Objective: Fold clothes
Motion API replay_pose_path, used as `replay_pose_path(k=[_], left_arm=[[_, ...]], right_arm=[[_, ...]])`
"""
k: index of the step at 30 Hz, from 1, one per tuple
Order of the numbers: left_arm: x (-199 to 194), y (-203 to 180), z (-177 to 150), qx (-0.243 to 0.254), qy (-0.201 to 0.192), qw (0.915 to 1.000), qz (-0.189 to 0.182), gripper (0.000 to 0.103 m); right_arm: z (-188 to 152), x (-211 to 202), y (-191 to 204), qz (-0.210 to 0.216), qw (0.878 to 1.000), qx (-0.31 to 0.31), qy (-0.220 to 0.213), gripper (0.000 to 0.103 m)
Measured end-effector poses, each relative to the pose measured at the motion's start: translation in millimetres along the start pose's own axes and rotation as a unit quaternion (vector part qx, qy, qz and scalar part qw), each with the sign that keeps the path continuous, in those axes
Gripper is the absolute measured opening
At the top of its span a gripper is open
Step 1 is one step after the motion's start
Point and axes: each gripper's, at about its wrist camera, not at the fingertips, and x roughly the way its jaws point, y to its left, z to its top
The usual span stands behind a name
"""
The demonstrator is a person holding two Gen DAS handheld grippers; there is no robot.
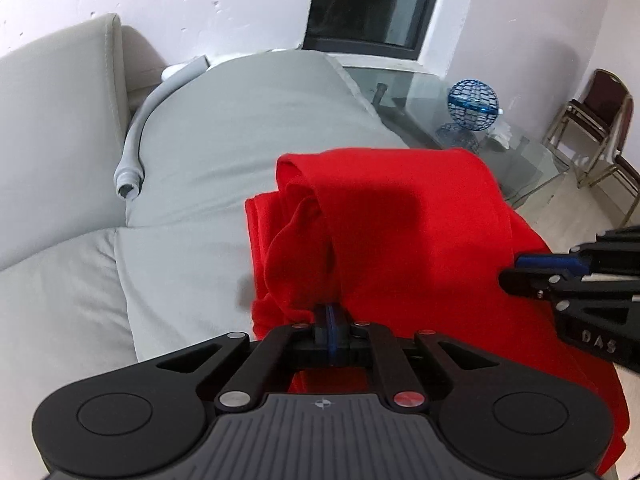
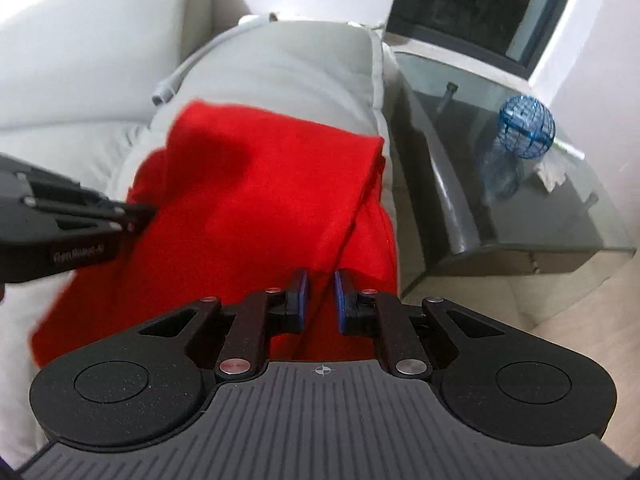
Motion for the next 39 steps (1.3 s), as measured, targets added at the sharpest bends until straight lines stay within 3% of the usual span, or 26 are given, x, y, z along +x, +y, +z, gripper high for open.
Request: replay_pose_path(k=[2, 6, 8, 10, 12, 16, 20, 23, 27, 32, 36, 39], left_arm=[[-20.6, 2.4, -2.8, 0.024, -0.03, 0.9992, -0.005, 0.006], [-42.4, 7.1, 1.3, 0.027, -0.08, 0.9961, -0.026, 0.006], [-41.3, 0.4, 20.4, 0.012, -0.122, 0.9915, -0.044, 0.007], [-25.6, -8.5, 37.1, 0.008, -0.129, 0.9905, -0.047, 0.009], [0.3, -12.2, 47.4, 0.008, -0.1, 0.9944, -0.032, 0.009], [42.5, -4.2, 50.5, -0.019, -0.036, 0.9991, -0.014, 0.008], [42.4, 0.9, 48.4, -0.022, -0.04, 0.9987, -0.023, 0.008], [12.8, 6.8, 44.4, -0.013, -0.052, 0.9983, -0.023, 0.008], [-21.4, 3.1, 26.3, 0.001, -0.04, 0.9987, -0.031, 0.008], [-70.1, -27.1, -27.3, 0.025, -0.01, 0.9977, -0.062, 0.008], [-67.5, -48.0, -60.5, 0.035, 0.019, 0.9964, -0.075, 0.007], [-42.6, -56.6, -71.2, 0.038, 0.055, 0.9958, -0.062, 0.008]], right_arm=[[-0.7, -12.3, -5.2, 0.003, 1.0, -0.005, -0.002, 0.014], [4.6, -37.6, -16.2, -0.001, 1.0, -0.017, -0.015, 0.015], [22.0, -39.3, -19.1, 0.004, 0.999, 0.001, -0.033, 0.015], [36.1, -35.2, -16.9, 0.001, 0.999, 0.009, -0.05, 0.015], [57.6, -15.1, -10.1, -0.01, 0.998, 0.018, -0.066, 0.017], [68.6, 36.4, -6.9, -0.022, 0.999, 0.029, -0.007, 0.018], [65.8, 50.2, -8.6, -0.026, 0.999, 0.038, 0.009, 0.019], [60.8, 26.4, -15.0, -0.023, 0.999, 0.042, -0.008, 0.019], [40.4, -16.2, -20.0, -0.013, 0.999, 0.028, -0.018, 0.023], [-3.6, -67.6, -0.8, 0.03, 0.999, 0.023, 0.026, 0.027], [-38.7, -88.1, 15.0, 0.05, 0.997, 0.028, 0.054, 0.027], [-63.2, -74.1, 19.5, 0.037, 0.995, 0.031, 0.085, 0.026]])
